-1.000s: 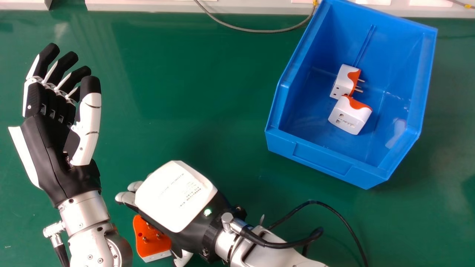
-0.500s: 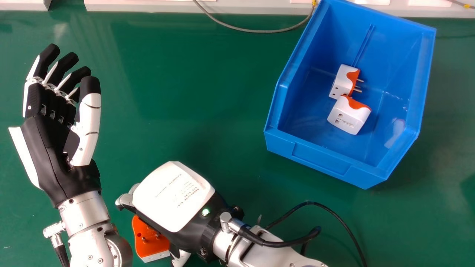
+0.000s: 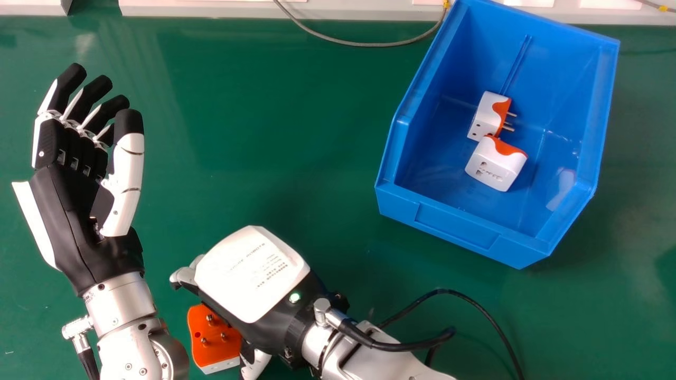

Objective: Pick all objects and put in blue box

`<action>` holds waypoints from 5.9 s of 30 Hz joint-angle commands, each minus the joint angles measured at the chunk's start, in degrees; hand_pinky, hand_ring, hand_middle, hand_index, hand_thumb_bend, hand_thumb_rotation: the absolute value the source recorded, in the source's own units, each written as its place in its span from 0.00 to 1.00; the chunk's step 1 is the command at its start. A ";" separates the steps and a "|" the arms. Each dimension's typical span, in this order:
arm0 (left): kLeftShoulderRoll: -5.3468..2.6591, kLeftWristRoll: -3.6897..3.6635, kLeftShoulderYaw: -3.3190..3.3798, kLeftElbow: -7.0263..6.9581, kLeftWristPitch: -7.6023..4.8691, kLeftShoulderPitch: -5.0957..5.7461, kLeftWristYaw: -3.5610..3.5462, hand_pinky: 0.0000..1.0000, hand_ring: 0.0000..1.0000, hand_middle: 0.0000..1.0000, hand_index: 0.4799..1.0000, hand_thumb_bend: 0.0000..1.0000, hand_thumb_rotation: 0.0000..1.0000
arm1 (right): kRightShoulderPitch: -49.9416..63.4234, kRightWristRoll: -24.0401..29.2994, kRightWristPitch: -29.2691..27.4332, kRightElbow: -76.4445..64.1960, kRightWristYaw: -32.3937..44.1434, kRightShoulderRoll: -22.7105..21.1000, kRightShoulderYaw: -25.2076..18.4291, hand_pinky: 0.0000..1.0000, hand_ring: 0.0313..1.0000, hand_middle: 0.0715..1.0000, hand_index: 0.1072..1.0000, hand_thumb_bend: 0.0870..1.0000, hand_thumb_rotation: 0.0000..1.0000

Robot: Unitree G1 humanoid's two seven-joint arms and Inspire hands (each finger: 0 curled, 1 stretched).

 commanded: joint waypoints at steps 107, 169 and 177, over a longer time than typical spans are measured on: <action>-0.09 0.04 -0.49 -0.67 -0.47 -0.26 -0.66 0.64 0.70 0.76 0.59 0.65 0.39 | 14.63 23.44 -22.12 -25.73 -23.50 -3.34 -27.31 0.33 0.42 0.45 0.43 0.45 0.00; 0.04 -0.02 -0.56 -0.21 -0.47 -1.16 -0.50 0.65 0.70 0.76 0.60 0.65 0.40 | 4.86 17.66 -13.51 -27.63 -31.56 -10.31 -53.71 0.31 0.38 0.47 0.44 0.45 0.00; -0.03 0.20 -0.40 0.32 -0.65 -1.47 -0.25 0.65 0.71 0.76 0.60 0.65 0.40 | 0.31 17.53 -13.05 -17.69 -31.38 -15.68 -52.63 0.30 0.37 0.46 0.45 0.44 0.00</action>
